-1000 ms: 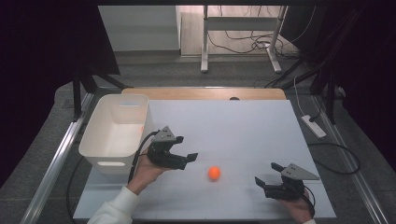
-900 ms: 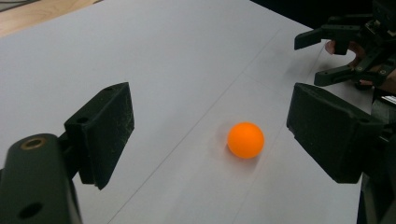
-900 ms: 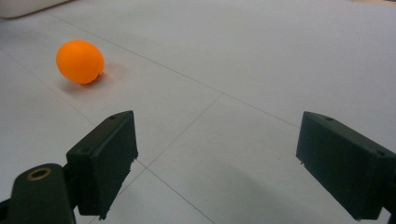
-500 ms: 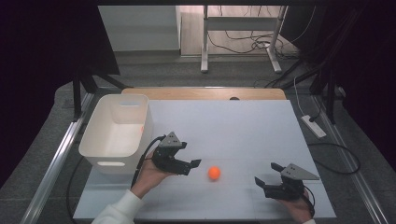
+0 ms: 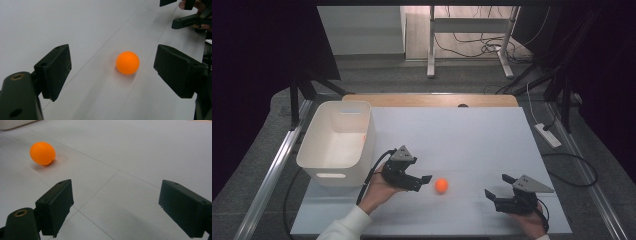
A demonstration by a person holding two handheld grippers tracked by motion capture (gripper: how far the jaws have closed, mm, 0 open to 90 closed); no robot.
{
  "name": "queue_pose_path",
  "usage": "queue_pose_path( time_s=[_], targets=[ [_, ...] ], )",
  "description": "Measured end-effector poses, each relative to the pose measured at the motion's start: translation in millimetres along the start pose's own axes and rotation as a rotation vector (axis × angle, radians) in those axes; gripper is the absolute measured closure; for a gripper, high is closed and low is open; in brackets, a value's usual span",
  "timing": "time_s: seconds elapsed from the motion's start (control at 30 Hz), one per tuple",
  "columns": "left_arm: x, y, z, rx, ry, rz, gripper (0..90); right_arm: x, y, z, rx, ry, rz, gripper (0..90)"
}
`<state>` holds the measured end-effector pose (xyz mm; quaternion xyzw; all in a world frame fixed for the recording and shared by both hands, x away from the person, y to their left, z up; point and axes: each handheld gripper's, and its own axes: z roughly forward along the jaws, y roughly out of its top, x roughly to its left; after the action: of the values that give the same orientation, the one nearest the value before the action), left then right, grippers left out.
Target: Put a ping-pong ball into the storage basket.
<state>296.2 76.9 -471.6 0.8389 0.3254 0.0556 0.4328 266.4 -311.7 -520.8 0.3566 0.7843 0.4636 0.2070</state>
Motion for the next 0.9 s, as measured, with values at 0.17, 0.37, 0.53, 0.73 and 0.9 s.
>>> queue_pose_path(
  time_s=[0.17,0.37,0.53,0.73,0.9],
  targets=[
    [-3.6,-0.4,10.3,0.019,0.011,0.002,14.8,0.3,0.2,-0.1,-0.001,0.002,-0.001,12.0],
    [-4.7,-0.8,19.6,0.034,0.004,0.001,13.9,0.2,0.2,0.0,-0.001,0.003,-0.002,12.0],
    [-7.6,-0.4,26.0,0.043,-0.003,0.01,13.9,0.5,0.4,0.7,0.0,0.004,-0.002,12.0],
    [-13.3,2.1,33.5,0.067,-0.005,0.028,13.3,0.8,0.2,0.8,-0.002,0.006,-0.003,12.0],
    [-15.3,2.7,38.6,0.085,-0.016,0.029,12.9,0.9,0.2,1.3,0.001,0.008,-0.005,12.0]
  ],
)
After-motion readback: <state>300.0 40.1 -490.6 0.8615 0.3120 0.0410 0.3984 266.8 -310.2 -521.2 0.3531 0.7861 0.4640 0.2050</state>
